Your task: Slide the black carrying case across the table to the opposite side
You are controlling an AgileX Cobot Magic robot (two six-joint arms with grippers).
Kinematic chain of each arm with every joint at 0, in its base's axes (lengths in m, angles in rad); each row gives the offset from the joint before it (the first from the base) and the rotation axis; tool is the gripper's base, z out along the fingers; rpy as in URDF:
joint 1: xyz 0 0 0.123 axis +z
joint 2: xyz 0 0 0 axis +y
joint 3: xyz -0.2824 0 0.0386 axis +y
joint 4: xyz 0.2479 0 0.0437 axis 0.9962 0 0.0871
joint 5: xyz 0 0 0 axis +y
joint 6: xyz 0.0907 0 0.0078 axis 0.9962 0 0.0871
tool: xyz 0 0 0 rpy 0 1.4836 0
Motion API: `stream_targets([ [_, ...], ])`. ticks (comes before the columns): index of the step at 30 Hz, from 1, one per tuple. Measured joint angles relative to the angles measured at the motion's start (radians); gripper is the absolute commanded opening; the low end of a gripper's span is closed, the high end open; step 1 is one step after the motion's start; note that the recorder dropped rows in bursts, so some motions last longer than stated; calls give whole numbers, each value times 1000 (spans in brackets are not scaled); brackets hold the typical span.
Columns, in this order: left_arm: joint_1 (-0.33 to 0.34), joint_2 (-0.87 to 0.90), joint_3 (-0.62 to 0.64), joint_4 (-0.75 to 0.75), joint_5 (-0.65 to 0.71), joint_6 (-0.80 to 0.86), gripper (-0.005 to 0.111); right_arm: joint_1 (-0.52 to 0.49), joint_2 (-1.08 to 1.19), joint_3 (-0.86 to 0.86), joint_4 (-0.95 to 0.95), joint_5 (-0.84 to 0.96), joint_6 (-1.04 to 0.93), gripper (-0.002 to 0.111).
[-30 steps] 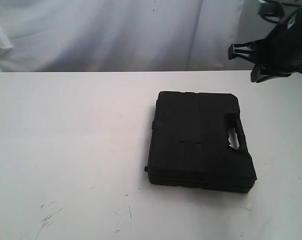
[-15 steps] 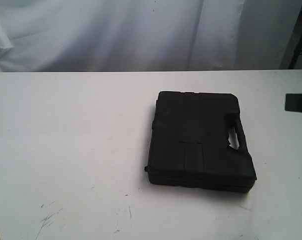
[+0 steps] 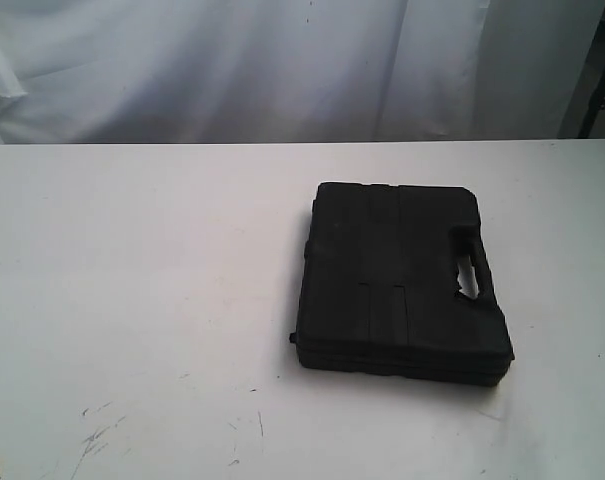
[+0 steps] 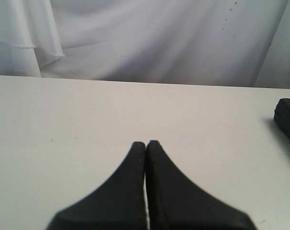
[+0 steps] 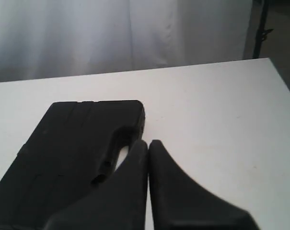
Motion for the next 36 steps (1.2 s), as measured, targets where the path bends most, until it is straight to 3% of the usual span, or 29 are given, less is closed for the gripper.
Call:
stream_targets([
  [11, 0, 0, 0, 0, 0, 0, 0, -56, -382, 251, -2, 0, -9, 0],
  [24, 0, 0, 0, 0, 0, 0, 0, -59, -482, 474, 36, -106, -69, 0],
  [36, 0, 0, 0, 0, 0, 0, 0, -59, -489, 485, 74, -108, -135, 0],
])
